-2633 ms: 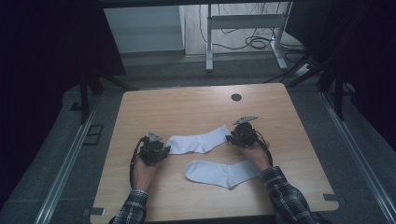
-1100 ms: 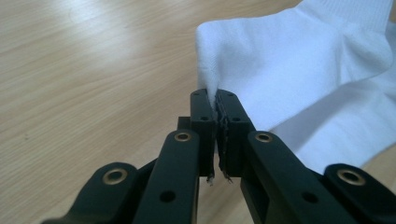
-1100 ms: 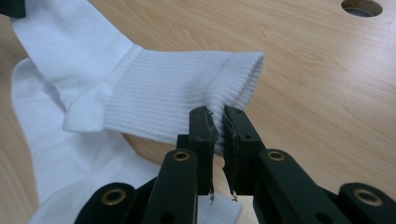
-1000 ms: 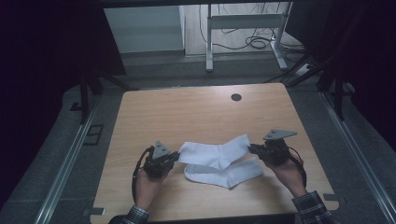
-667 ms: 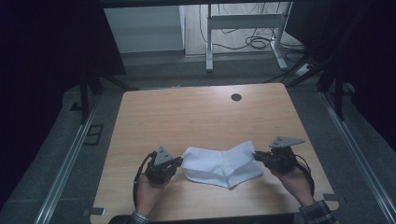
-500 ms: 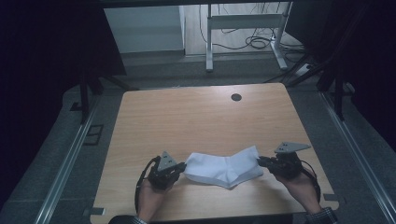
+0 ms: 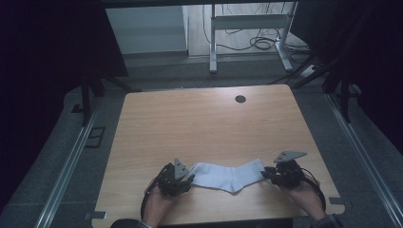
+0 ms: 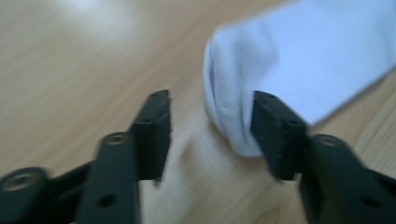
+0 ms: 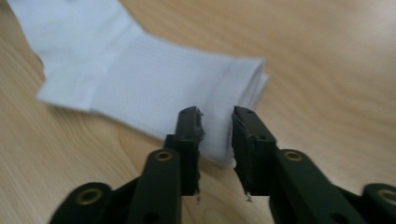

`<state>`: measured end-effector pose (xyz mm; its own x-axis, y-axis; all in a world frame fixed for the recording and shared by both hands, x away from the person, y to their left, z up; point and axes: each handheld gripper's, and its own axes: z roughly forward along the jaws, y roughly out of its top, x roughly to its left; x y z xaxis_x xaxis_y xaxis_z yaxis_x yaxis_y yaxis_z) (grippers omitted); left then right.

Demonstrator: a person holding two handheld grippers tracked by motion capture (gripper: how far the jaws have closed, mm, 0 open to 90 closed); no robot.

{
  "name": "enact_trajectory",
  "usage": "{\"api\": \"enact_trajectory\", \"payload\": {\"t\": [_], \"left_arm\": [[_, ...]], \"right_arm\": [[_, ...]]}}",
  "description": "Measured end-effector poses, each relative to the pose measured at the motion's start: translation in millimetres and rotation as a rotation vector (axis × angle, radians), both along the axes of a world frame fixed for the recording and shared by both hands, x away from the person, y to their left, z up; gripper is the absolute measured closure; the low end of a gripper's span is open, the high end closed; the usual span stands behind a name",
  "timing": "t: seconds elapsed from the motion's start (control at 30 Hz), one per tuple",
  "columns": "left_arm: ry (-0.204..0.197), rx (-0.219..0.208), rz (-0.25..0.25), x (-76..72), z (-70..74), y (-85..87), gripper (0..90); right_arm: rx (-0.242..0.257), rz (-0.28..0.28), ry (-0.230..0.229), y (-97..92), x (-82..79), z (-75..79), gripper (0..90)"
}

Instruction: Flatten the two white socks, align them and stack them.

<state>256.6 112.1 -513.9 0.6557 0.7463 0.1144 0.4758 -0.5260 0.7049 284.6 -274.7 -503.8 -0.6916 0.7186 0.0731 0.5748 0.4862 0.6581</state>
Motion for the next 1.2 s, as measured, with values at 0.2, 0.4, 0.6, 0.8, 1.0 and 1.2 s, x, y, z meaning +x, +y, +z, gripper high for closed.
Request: {"api": "enact_trajectory", "payload": {"t": [0.2,0.4,0.6,0.8,1.0,1.2], "left_arm": [[0.028,-0.089,0.045,14.0,-1.9,7.3,41.0],[0.046,-0.027,0.046,25.8,-10.9,-1.9,42.7],[0.063,0.001,0.049,30.7,-16.9,-4.7,43.0],[0.072,-0.014,0.071,36.4,-17.8,-1.0,42.9],[0.072,-0.030,0.106,47.2,-18.8,5.8,42.8],[0.058,-0.030,0.132,63.7,-20.3,8.9,42.7]], "right_arm": [[0.021,-0.038,-0.053,1.4,7.1,2.6,61.2],[-0.043,-0.044,-0.046,5.6,13.6,-10.3,60.5],[-0.010,-0.059,0.007,1.0,16.2,-16.1,62.3],[-0.002,-0.061,-0.002,3.2,22.0,-18.6,60.7],[-0.003,-0.055,-0.039,10.1,38.0,-21.0,56.2],[-0.010,-0.060,-0.078,14.9,55.6,-23.2,52.1]]}}
